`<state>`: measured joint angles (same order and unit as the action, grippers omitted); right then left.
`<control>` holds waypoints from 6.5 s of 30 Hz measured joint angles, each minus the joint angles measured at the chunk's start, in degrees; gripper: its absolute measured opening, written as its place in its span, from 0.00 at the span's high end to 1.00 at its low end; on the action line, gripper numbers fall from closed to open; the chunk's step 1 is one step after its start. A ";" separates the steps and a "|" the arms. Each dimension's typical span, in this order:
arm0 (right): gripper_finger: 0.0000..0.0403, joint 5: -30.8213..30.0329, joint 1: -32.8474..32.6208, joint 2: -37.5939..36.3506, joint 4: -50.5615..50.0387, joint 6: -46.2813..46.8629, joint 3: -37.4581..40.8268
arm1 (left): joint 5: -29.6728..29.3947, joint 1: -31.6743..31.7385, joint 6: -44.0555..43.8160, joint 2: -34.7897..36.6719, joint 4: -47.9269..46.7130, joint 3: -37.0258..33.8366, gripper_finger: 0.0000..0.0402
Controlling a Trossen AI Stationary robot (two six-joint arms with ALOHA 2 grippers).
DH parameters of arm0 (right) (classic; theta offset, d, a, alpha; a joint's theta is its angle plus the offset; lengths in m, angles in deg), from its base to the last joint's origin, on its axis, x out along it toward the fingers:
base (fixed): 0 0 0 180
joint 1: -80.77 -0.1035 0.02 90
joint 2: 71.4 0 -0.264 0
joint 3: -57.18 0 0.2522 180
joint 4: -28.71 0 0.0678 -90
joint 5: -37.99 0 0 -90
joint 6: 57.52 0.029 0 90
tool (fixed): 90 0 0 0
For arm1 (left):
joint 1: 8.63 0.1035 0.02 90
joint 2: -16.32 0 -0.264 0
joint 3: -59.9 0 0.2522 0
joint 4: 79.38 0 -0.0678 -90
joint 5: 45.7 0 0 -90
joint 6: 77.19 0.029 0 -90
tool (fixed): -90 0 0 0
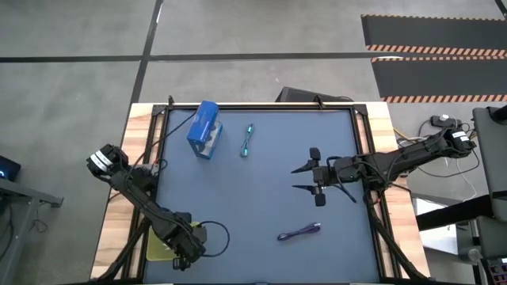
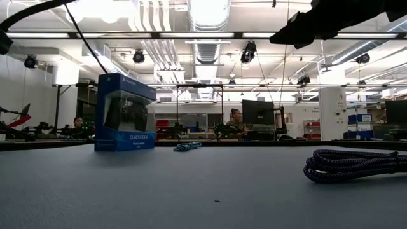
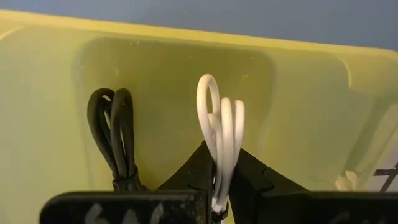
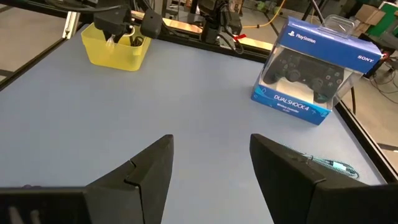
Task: Pick and place USB-C Cables
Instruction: Put the white charger cable into the yellow bin, then put the violet white charger cable into the yellow bin
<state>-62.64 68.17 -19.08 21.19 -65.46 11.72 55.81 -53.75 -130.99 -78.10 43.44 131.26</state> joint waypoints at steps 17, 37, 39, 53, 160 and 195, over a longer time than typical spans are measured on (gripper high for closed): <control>0.49 0.00 0.00 0.00 0.00 -0.13 0.02 | 0.07 0.02 -0.02 -0.11 -0.11 -0.02 0.95; 0.49 0.02 0.00 0.00 0.00 0.16 0.02 | 0.69 0.02 -1.47 0.10 -1.12 3.64 0.73; 0.49 0.02 0.00 0.00 0.00 0.47 0.02 | 0.93 0.12 -1.14 0.59 -1.38 4.39 0.73; 0.49 0.11 -0.02 0.00 3.34 3.97 0.02 | -3.64 2.81 -14.49 6.31 -9.71 11.11 0.73; 0.49 -1.58 -25.72 48.36 -48.73 36.46 -36.42 | -50.55 35.13 21.73 1.79 53.01 -8.10 0.73; 0.87 -0.51 -25.62 48.07 -32.22 34.95 -26.53 | -50.27 23.43 36.28 3.43 66.86 -2.26 0.73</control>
<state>-63.15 42.55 28.99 -11.03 -30.52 -14.81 5.54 -30.32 -94.71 -74.66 110.30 129.01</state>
